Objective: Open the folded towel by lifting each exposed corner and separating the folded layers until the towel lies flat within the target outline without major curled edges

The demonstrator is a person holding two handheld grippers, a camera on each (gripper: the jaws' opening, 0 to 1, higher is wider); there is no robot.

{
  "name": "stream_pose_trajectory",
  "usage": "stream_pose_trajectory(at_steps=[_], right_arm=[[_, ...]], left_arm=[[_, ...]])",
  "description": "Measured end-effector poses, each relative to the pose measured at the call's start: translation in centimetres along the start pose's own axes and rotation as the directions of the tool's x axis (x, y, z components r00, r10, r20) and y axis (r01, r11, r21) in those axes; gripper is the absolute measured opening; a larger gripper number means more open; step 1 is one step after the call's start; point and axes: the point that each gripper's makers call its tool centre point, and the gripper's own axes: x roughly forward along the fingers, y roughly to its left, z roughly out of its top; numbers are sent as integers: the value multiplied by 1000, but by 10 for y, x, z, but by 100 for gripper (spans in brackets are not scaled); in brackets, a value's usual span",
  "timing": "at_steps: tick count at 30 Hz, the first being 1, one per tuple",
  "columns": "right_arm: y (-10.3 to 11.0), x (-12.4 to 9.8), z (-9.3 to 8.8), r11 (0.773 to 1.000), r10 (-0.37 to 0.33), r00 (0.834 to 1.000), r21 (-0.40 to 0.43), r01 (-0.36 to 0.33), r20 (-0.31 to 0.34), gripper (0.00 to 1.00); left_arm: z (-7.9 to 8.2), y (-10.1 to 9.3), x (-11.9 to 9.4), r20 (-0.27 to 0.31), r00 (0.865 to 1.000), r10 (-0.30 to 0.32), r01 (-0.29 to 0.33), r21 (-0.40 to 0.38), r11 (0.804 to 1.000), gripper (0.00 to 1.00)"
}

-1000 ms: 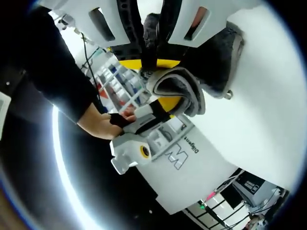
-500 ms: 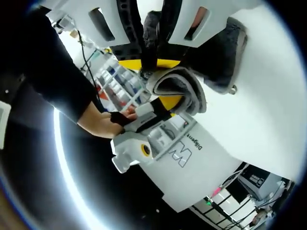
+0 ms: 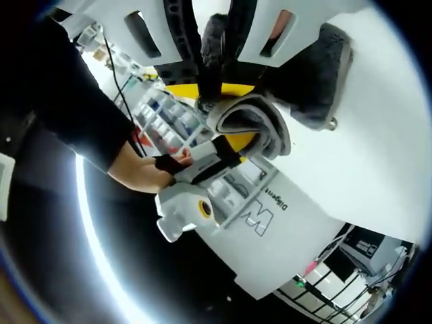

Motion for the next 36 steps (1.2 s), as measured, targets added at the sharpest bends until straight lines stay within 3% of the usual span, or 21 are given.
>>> stream_pose_trajectory(at_steps=[11,19,27,36], right_arm=[[3,-5,-12,1000,-19,999,16,19,26,12],[-11,-15,-19,999,-49,997,26,48,54,13],[-10,-20,-29,997,-69,995,25,68,68,13],[10,-17,-33,997,-71,995,23,69,71,13]], left_arm=[[-6,-12,8,-28,999,-23,24,37,999,7],[-8,-15,12,-37,999,-25,28,85,996,7],[-17,-21,13,-60,997,-41,47,97,994,7],[-24,-26,12,-82,996,-44,54,115,992,7]])
